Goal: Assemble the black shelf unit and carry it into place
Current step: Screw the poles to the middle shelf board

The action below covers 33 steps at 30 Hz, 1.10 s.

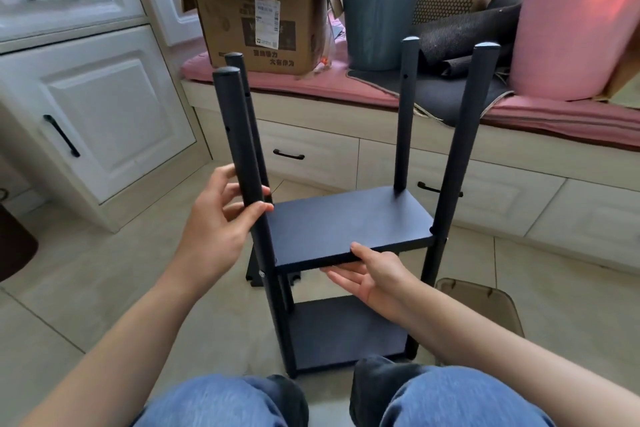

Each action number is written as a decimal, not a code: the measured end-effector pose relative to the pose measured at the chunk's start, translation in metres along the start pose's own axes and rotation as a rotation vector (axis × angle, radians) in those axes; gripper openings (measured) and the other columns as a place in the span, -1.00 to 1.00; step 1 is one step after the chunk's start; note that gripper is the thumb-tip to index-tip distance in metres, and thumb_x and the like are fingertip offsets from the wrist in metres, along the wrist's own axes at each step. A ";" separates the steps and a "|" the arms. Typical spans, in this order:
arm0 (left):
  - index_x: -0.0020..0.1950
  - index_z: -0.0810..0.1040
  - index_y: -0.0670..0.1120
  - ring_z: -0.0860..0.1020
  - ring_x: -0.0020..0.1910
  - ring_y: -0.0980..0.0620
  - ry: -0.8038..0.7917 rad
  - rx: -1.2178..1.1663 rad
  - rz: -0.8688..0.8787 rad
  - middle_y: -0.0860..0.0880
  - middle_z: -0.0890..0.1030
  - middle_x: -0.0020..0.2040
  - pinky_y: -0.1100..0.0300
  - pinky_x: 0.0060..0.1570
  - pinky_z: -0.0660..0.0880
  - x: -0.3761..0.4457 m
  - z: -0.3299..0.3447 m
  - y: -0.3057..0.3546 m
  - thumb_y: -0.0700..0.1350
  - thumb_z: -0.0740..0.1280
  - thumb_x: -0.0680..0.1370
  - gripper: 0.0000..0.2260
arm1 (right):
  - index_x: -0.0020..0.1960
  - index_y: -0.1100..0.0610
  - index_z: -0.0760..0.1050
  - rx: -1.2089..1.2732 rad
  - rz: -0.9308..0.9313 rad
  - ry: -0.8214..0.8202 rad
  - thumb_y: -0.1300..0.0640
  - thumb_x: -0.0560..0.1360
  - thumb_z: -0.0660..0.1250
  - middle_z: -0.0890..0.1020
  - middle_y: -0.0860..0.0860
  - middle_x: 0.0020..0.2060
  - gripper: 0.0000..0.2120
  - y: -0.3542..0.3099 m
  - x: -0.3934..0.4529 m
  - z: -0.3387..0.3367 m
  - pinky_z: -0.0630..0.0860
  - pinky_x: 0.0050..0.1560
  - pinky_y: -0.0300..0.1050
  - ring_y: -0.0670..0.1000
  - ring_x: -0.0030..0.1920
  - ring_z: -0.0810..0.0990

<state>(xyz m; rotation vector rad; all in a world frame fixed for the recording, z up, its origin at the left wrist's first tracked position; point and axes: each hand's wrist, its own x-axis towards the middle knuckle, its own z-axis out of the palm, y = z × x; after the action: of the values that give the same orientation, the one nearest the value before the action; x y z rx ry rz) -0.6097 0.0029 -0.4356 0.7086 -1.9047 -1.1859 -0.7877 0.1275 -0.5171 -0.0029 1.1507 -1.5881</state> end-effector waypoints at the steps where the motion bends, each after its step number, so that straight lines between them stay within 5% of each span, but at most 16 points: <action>1: 0.18 0.46 0.13 0.71 -0.04 0.01 0.021 0.001 0.001 -0.01 0.67 0.03 -0.05 0.10 0.62 0.001 0.000 0.000 -0.32 0.37 0.58 -0.64 | 0.15 0.36 0.45 0.011 0.000 -0.002 0.27 0.64 0.20 0.68 0.34 -0.10 -0.83 0.003 -0.003 0.001 0.66 -0.20 -0.01 0.27 -0.08 0.71; 7: 0.22 0.41 0.14 0.71 -0.02 0.05 -0.041 0.043 0.036 -0.02 0.63 0.07 0.12 0.06 0.64 0.002 0.003 -0.001 -0.30 0.34 0.60 -0.64 | 0.16 0.38 0.46 0.045 -0.055 0.020 0.28 0.65 0.18 0.67 0.35 -0.02 -0.81 0.005 -0.015 -0.002 0.61 -0.04 0.00 0.25 -0.03 0.70; 18: 0.36 0.34 0.04 0.67 0.10 0.08 -0.141 0.038 0.068 0.02 0.62 0.15 -0.10 0.24 0.56 0.012 0.029 -0.006 -0.30 0.31 0.62 -0.60 | 0.17 0.38 0.46 0.140 -0.120 0.121 0.27 0.63 0.22 0.68 0.29 0.01 -0.81 0.005 -0.015 -0.021 0.62 -0.05 -0.01 0.22 -0.06 0.72; 26: 0.40 0.33 0.05 0.65 0.12 0.08 -0.157 0.031 0.067 0.06 0.63 0.11 -0.01 0.24 0.56 0.004 0.032 -0.020 -0.26 0.31 0.63 -0.60 | 0.25 0.38 0.43 0.170 -0.123 0.131 0.26 0.62 0.24 0.67 0.29 0.06 -0.75 0.015 -0.016 -0.031 0.61 -0.01 0.02 0.23 -0.02 0.71; 33: 0.22 0.49 0.20 0.65 0.10 0.16 -0.218 -0.007 -0.071 0.11 0.66 0.11 0.17 0.14 0.59 -0.006 0.020 -0.047 -0.27 0.33 0.62 -0.63 | 0.15 0.37 0.48 -0.142 -0.015 0.039 0.21 0.60 0.29 0.70 0.26 -0.03 -0.78 0.028 -0.020 -0.022 0.61 0.03 0.01 0.18 0.02 0.71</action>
<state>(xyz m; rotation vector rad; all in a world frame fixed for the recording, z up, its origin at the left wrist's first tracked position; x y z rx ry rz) -0.6199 -0.0017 -0.4855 0.6713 -2.0666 -1.3609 -0.7711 0.1596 -0.5358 -0.0742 1.2941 -1.5225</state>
